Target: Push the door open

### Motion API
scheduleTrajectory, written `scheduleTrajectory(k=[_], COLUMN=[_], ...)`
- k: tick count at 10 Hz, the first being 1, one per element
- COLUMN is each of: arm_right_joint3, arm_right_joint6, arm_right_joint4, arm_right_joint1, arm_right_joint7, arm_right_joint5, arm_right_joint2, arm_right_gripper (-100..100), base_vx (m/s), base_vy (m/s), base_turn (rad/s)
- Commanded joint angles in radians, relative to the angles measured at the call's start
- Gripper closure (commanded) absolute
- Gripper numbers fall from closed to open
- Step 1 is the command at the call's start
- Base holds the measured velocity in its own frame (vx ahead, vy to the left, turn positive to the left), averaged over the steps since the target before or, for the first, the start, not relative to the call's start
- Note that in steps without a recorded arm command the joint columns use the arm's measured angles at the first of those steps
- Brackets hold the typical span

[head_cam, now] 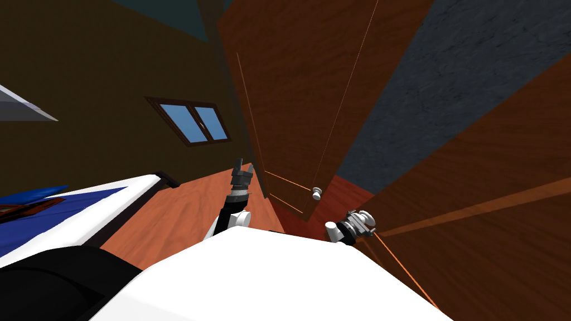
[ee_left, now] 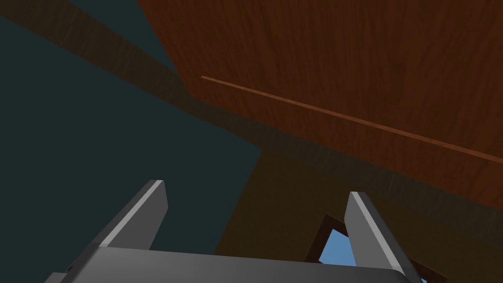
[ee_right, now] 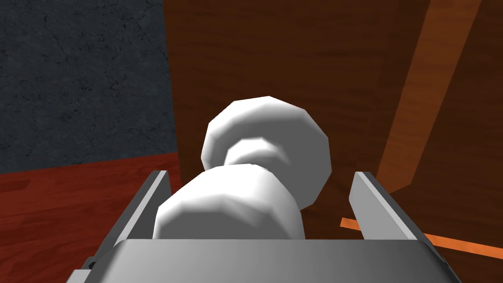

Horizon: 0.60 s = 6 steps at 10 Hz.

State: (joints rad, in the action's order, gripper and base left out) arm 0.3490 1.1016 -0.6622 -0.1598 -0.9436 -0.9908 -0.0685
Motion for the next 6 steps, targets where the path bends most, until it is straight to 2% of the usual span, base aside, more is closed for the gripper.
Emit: scheduleTrajectory(k=[1,4,6], arm_right_joint3=[0.019,0.047,0.047], arm_right_joint6=[0.012,0.040,0.040], arm_right_joint4=[-0.024,-0.010,-0.010], arm_right_joint1=[0.034,0.025,0.025], arm_right_joint7=[0.008,0.015,0.015], arm_right_joint5=[-0.008,-0.029,-0.029], arm_right_joint2=[-0.010,-0.012,-0.012], arm_right_gripper=[100,100,100], base_vx=[0.011,0.019,0.022], base_vy=[-0.008,-0.036,-0.038], base_turn=[-0.020,0.059,0.001])
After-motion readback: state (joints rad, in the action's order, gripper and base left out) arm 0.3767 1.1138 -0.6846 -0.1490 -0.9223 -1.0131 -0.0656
